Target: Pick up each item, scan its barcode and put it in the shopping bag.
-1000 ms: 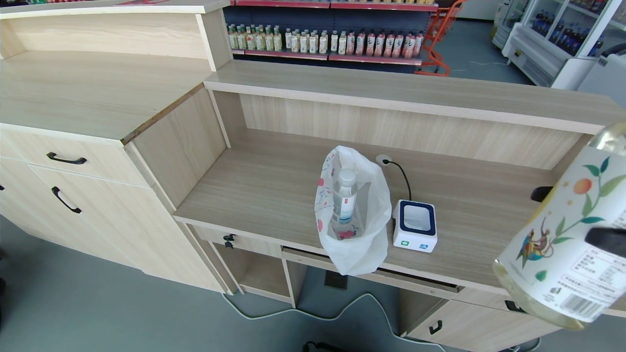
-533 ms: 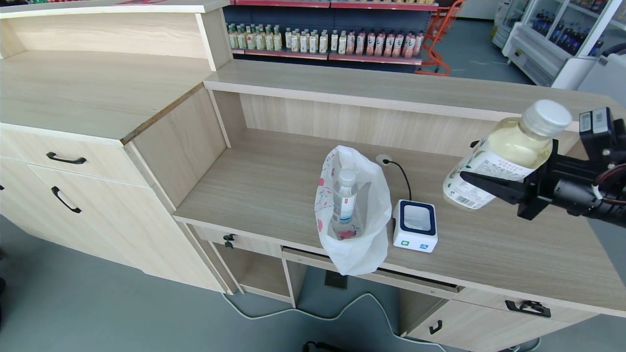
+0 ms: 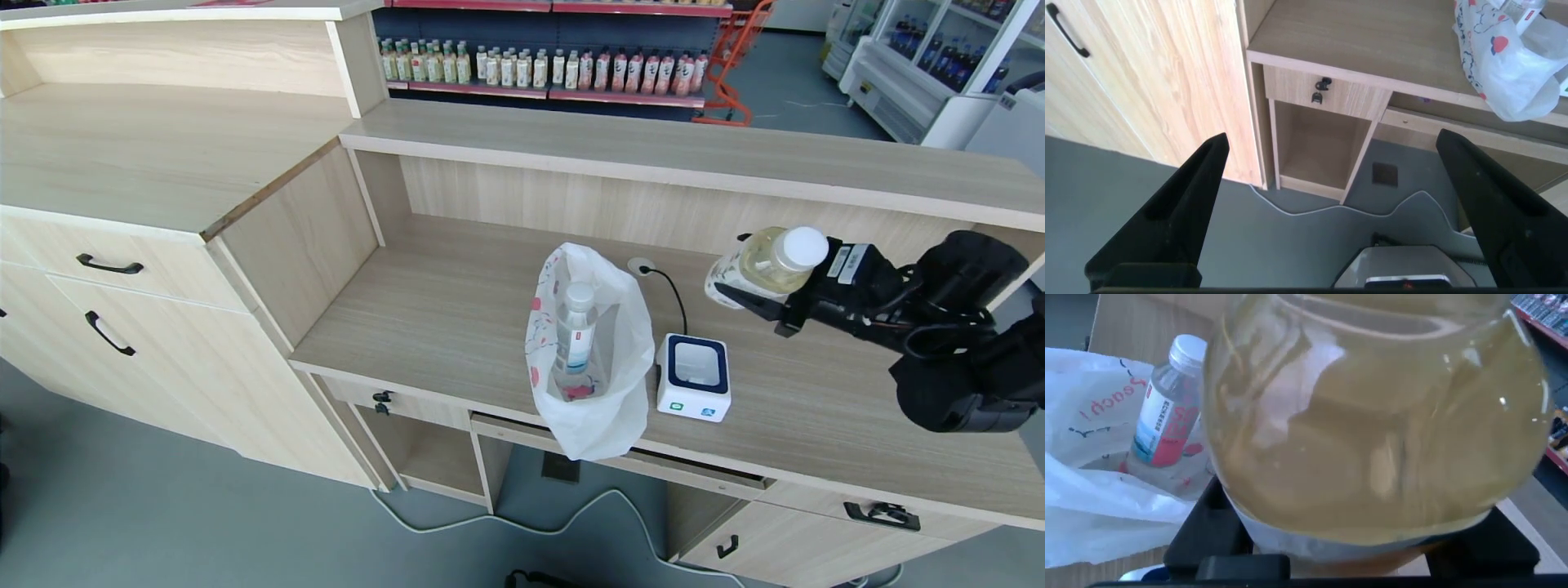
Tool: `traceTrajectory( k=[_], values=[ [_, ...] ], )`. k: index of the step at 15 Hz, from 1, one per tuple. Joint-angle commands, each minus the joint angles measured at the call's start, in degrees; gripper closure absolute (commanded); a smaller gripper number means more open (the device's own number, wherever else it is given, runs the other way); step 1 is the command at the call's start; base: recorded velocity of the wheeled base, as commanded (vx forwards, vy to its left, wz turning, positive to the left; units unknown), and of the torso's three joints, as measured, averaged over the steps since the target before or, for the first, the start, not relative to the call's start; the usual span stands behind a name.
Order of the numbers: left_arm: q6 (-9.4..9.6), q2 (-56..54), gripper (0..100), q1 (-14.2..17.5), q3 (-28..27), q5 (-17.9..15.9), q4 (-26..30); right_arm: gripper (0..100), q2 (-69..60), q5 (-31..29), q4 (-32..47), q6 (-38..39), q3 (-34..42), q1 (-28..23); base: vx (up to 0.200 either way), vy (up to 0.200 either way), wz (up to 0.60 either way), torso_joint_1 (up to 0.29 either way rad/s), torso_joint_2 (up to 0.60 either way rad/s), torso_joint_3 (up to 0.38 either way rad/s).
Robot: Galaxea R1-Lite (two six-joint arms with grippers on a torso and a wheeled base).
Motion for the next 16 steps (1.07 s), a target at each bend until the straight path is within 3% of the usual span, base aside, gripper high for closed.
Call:
traceTrajectory(
  k=[1,12,16],
  values=[
    [-0.02,0.0,0,0.0,0.0,0.0,0.0,100,5.2,2.5,-2.1,-2.8,-0.9,-0.1,0.0,0.0,0.0,0.0,0.0,0.0],
    [-0.02,0.0,0,0.0,0.0,0.0,0.0,100,10.7,3.9,-5.4,-18.3,-0.2,-0.8,0.0,0.0,0.0,0.0,0.0,0.0],
    [-0.02,0.0,0,0.0,0.0,-0.1,0.0,100,10.9,3.9,-5.4,-19.6,0.9,-1.6,0.0,0.0,0.0,0.0,0.0,0.0]
  ],
)
